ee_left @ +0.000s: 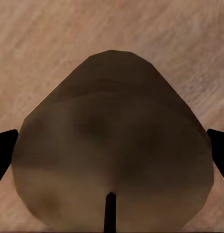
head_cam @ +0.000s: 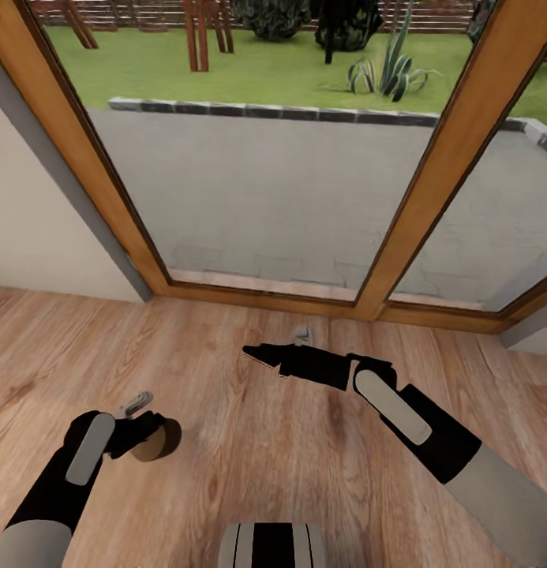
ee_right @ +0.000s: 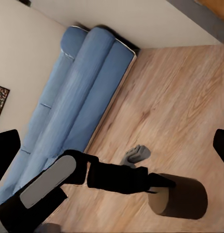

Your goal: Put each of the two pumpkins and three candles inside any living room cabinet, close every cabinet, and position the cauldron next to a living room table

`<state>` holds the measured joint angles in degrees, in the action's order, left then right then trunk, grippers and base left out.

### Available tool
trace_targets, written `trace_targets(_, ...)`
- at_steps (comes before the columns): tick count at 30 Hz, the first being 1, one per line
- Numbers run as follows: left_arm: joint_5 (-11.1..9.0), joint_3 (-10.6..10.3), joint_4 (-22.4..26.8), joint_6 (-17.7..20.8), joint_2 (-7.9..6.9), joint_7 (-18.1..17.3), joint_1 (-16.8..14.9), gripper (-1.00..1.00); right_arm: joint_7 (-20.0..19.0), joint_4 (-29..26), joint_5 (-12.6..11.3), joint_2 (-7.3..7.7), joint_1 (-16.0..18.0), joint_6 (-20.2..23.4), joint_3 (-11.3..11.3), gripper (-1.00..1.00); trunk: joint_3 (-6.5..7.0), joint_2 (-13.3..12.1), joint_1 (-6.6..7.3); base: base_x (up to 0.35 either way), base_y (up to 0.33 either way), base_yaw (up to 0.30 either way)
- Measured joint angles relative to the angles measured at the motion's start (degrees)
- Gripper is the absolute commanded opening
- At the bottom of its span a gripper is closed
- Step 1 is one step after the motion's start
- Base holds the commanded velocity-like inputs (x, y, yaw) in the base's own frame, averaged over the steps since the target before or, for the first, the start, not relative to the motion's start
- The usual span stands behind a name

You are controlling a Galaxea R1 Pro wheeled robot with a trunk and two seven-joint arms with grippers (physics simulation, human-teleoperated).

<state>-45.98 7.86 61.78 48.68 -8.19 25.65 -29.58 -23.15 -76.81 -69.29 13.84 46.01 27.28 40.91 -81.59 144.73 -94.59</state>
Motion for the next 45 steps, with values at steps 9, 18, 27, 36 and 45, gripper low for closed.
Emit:
trace_targets(9, -0.1, 0.3, 2.5, 3.0, 0.18, 0.0, 0.2, -1.0, 0.8, 4.1, 0.2, -0.44, 0.0, 0.1, -0.7, 1.0, 1.99, -0.1, 0.23, -0.057, 0.003, 0.0)
trace_targets(18, -0.1, 0.2, 2.5, 3.2, 0.43, 0.0, 0.2, -1.0, 3.6, 5.2, 0.1, -0.52, 0.0, 0.0, -1.0, 1.0, 3.98, -0.2, 0.44, -0.32, 0.09, 0.0)
trace_targets(27, 0.0, 0.1, 2.5, 3.1, 0.66, 0.0, 0.2, -1.0, 4.5, 5.4, 0.1, -0.45, 0.0, 0.0, -1.0, 1.0, 5.98, -0.4, 0.67, -0.325, 0.095, 0.0)
trace_targets(36, 0.0, 0.0, 2.5, 3.1, 0.72, 0.0, 0.1, -1.0, 4.5, 5.3, 0.0, -0.49, 0.0, 0.0, -1.0, 1.0, 8.04, -0.5, 0.91, -0.284, 0.038, -0.124)
trace_targets(45, 0.0, 0.1, 2.5, 3.1, 0.73, 0.0, 0.1, -1.0, 4.5, 5.4, -0.1, -0.49, 0.0, 0.0, -1.0, 1.0, 10.3, -0.6, 1.17, -0.083, 0.0, -0.272)
